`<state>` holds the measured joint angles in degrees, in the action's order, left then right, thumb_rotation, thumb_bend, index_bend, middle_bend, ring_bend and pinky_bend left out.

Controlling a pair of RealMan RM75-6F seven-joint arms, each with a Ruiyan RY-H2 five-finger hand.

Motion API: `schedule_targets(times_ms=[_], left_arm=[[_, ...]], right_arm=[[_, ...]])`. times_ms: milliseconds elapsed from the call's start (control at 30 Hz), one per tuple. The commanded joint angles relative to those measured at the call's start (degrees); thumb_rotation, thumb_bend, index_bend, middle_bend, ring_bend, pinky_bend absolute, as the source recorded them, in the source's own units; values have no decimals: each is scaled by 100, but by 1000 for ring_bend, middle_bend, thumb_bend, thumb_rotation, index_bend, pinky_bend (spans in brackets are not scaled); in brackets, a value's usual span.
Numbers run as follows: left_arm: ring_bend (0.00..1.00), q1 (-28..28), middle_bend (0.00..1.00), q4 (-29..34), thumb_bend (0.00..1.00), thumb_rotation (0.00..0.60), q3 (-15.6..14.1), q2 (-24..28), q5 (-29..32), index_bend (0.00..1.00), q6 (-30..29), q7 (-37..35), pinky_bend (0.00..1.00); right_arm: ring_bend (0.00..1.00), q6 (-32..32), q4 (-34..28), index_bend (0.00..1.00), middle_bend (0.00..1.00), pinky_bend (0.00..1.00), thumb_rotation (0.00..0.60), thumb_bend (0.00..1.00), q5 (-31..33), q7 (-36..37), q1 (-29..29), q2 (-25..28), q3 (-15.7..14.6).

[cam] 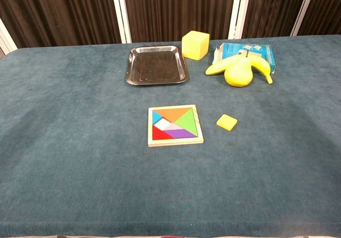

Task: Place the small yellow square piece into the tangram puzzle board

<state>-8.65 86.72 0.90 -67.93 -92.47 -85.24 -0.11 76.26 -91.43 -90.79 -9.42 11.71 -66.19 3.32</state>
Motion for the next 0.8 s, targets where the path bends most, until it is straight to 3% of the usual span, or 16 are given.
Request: schedule_targets(times_ms=[33, 200, 433, 600, 800], left_arm=[[0, 12, 0, 1, 451, 600, 21, 27, 77, 0, 8, 14, 64], [0, 42, 0, 11, 449, 600, 9, 75, 110, 0, -12, -15, 64], [0, 38, 0, 6, 452, 600, -20, 129, 97, 0, 7, -95, 64], [0, 34, 0, 16, 450, 600, -31, 146, 103, 0, 25, -119, 64], [0, 45, 0, 28, 450, 600, -28, 157, 108, 0, -3, -132, 63]], right_arm=[[0, -1588, -169, 80, 0, 0, 600, 102, 118, -348, 1166, 69, 324], [0, -2625, 33, 238, 0, 0, 600, 102, 499, -1241, 2071, -361, 636], [0, -3097, 433, 402, 0, 0, 600, 127, 758, -1953, 2672, -979, 657], [0, -3354, 799, 435, 0, 0, 600, 157, 1000, -2440, 2954, -1384, 553], [0, -3413, 1182, 479, 0, 0, 600, 222, 1169, -2532, 3161, -1849, 476]])
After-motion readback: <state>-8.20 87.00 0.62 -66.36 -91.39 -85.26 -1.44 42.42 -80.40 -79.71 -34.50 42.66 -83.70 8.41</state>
